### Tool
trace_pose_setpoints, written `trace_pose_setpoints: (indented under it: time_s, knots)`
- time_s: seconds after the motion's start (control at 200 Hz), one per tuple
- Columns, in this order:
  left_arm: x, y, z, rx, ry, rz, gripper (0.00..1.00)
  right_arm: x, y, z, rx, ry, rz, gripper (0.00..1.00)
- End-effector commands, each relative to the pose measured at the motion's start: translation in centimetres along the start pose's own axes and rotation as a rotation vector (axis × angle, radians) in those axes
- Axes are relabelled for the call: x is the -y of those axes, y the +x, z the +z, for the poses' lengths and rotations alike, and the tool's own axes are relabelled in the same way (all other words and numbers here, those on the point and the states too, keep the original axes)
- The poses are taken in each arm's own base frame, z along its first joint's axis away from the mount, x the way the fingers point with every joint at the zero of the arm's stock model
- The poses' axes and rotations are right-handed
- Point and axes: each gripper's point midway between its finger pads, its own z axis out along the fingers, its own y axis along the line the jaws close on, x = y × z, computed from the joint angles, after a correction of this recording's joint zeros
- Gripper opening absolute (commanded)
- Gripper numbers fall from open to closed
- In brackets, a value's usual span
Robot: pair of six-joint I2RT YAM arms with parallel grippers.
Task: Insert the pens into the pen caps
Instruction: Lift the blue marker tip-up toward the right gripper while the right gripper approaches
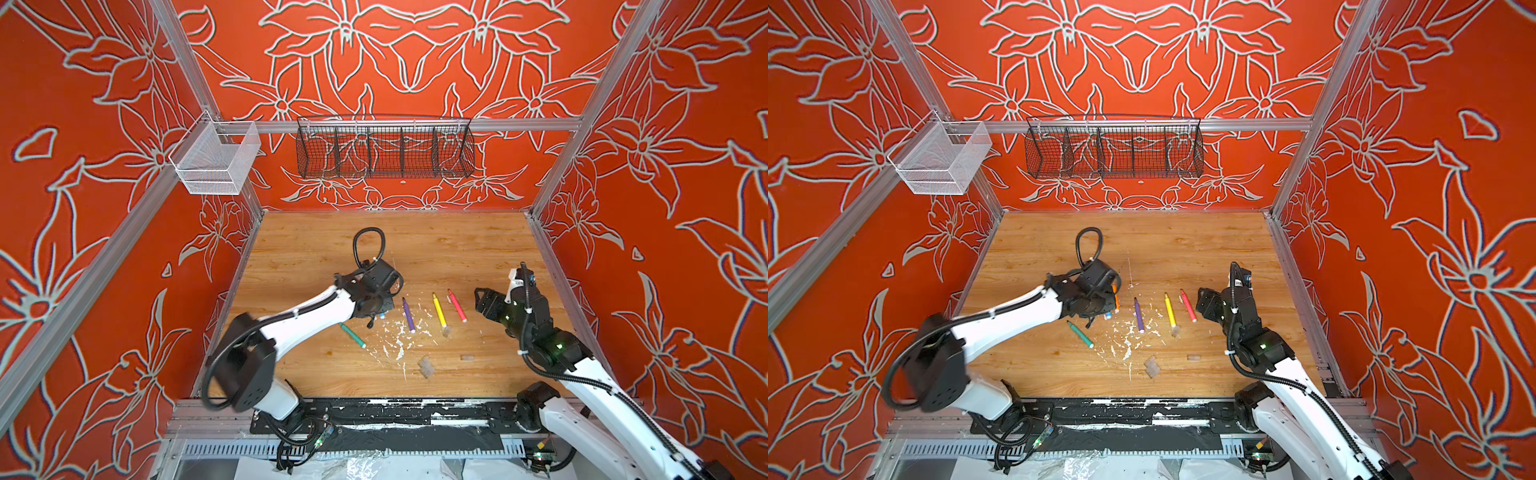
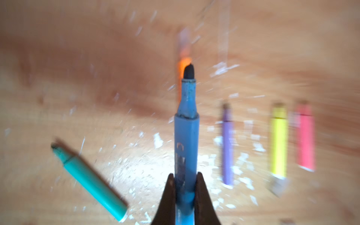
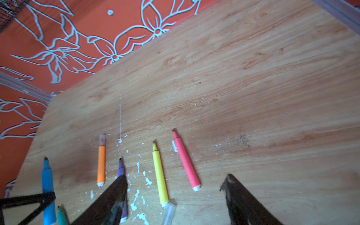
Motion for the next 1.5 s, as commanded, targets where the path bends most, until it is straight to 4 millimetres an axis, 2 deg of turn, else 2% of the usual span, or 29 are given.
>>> trace_pose_setpoints:
  time_s: [0.0,0.055,0.145,0.175,0.265,0.395,0.53,0.555,0.686,1.021,1.161,1.246,1.341,1.416,1.496]
  knots:
    - [3.7,-2.5,-4.1,0.226,0.301,0.199,0.0,-2.4,-0.1,-1.1,-0.021,-0.138,0.063,0.8]
    - [4.7,-2.4,-5.8,0.34,0.442,0.296,0.0,-3.3,0.0,-1.6,-0.029,-0.195,0.082,0.8]
    - [2.5,-2.7,-7.0,0.468,0.44,0.259,0.0,-5.0,0.0,-2.1,-0.042,-0.293,0.118,0.8]
    - [2.0,-3.1,-8.1,0.515,0.45,0.241,0.0,-5.8,0.2,-2.4,-0.056,-0.336,0.125,0.8]
    - [1.9,-3.5,-9.6,0.557,0.466,0.26,0.0,-7.5,0.6,-2.8,-0.08,-0.418,0.131,0.81]
    - [4.8,-2.3,-11.2,0.505,0.613,0.367,0.0,-10.3,1.2,-3.8,-0.103,-0.506,0.1,0.81]
    - [8.0,-0.3,-11.3,0.398,0.754,0.48,0.0,-13.1,2.0,-4.7,-0.12,-0.576,0.054,0.82]
    - [8.4,0.3,-10.2,0.356,0.751,0.497,0.0,-13.8,2.2,-4.8,-0.127,-0.596,0.048,0.82]
    - [9.7,1.4,-9.6,0.299,0.79,0.544,0.0,-16.1,3.1,-5.2,-0.164,-0.667,0.036,0.82]
    - [10.4,2.2,-9.4,0.268,0.822,0.577,0.0,-17.6,3.6,-5.9,-0.165,-0.723,0.042,0.82]
    - [10.9,2.7,-9.6,0.25,0.858,0.593,0.0,-18.2,4.2,-5.5,-0.183,-0.729,0.038,0.82]
    - [11.4,3.3,-9.8,0.224,0.892,0.615,0.0,-18.9,4.5,-5.4,-0.199,-0.741,0.037,0.79]
    - [12.1,4.0,-9.6,0.194,0.911,0.634,0.0,-19.7,4.8,-5.6,-0.206,-0.771,0.028,0.71]
    - [12.3,4.3,-9.4,0.177,0.912,0.649,0.0,-19.8,4.9,-5.4,-0.204,-0.76,0.022,0.64]
    - [12.7,4.8,-9.4,0.165,0.929,0.664,0.0,-19.6,4.9,-5.3,-0.201,-0.749,0.023,0.61]
